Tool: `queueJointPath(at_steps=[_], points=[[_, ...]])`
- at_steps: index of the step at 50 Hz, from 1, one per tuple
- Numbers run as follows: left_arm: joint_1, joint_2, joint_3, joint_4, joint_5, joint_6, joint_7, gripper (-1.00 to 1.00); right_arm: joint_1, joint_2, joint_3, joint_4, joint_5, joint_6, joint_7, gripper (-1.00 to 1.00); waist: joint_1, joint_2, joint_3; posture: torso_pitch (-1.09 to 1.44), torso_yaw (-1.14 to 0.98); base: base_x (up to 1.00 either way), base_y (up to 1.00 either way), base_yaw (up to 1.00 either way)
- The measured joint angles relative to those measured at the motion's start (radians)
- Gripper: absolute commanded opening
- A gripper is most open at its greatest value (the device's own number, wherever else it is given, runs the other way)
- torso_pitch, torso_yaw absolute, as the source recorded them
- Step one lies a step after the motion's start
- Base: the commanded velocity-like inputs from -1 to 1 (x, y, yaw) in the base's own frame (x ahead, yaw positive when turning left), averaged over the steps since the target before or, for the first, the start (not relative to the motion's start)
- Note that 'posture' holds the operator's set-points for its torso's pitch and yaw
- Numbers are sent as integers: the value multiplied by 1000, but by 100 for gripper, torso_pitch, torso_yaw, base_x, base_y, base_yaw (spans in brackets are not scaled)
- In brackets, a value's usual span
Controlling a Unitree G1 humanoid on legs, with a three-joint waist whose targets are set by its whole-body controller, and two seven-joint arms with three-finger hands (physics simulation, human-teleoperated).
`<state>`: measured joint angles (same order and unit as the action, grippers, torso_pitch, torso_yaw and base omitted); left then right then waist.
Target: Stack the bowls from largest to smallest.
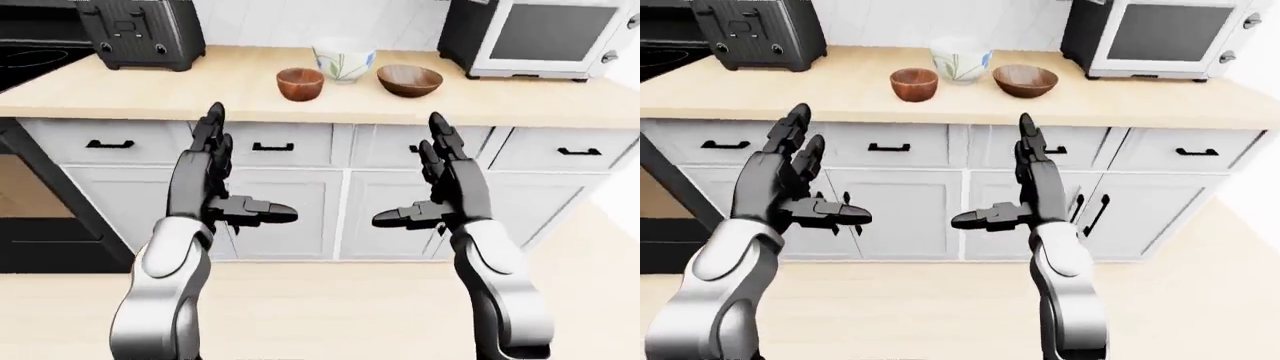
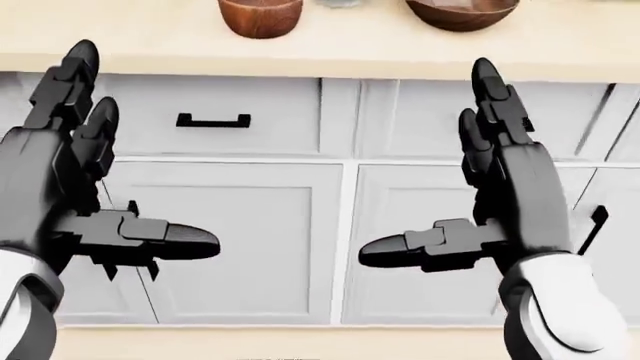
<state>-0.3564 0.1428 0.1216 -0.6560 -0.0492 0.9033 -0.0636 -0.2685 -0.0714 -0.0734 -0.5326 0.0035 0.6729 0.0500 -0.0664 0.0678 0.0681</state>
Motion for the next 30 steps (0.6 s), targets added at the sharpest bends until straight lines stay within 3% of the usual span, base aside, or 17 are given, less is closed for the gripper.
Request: queueJointPath(at_steps=[2,3,4,11,13,17,19,21,23,26,30], points=[[-26,7,5,-5,6,35,3,100,-19,-7,-1,-2,7,19,4,100,0,14,8,0,0,33,-39,0],[-39,11,8,-4,9,46,5,100,-22,-6,-2,-15,12,25,6,100,9,17,25,0,0,33,-45,0],[-40,15,13,-8,13,60,7,100,-20,-2,4,-28,17,40,8,100,23,13,26,0,0,39,-46,0],[-124,28,9,-73,27,110,12,100,-54,-22,-23,-82,52,53,14,100,54,-9,-40,0,0,30,-39,-29],[-128,28,20,-70,35,108,16,100,-52,-23,-15,-96,69,46,18,100,65,-27,-43,0,0,0,0,-100],[-132,22,2,-42,38,141,13,100,-51,-35,-28,-103,87,87,17,100,72,-68,-20,0,0,0,0,-100],[-142,24,-4,-40,33,157,7,100,-58,-44,-41,-108,90,113,12,100,64,-97,-21,0,0,0,0,-100],[-143,16,-14,-31,27,162,1,100,-56,-55,-57,-102,87,123,7,100,44,-87,11,0,0,0,0,-86],[-165,17,-32,-31,10,191,-11,100,-46,-76,-70,-108,63,137,-4,100,34,-97,15,0,0,0,0,0],[-198,38,-2,-71,-9,225,-21,100,-86,-85,-64,-125,31,161,0,100,46,-89,-1,0,0,8,0,0],[-210,59,37,-107,-7,232,-5,100,-127,-85,-53,-191,32,197,19,100,56,-44,-21,0,0,27,0,0]])
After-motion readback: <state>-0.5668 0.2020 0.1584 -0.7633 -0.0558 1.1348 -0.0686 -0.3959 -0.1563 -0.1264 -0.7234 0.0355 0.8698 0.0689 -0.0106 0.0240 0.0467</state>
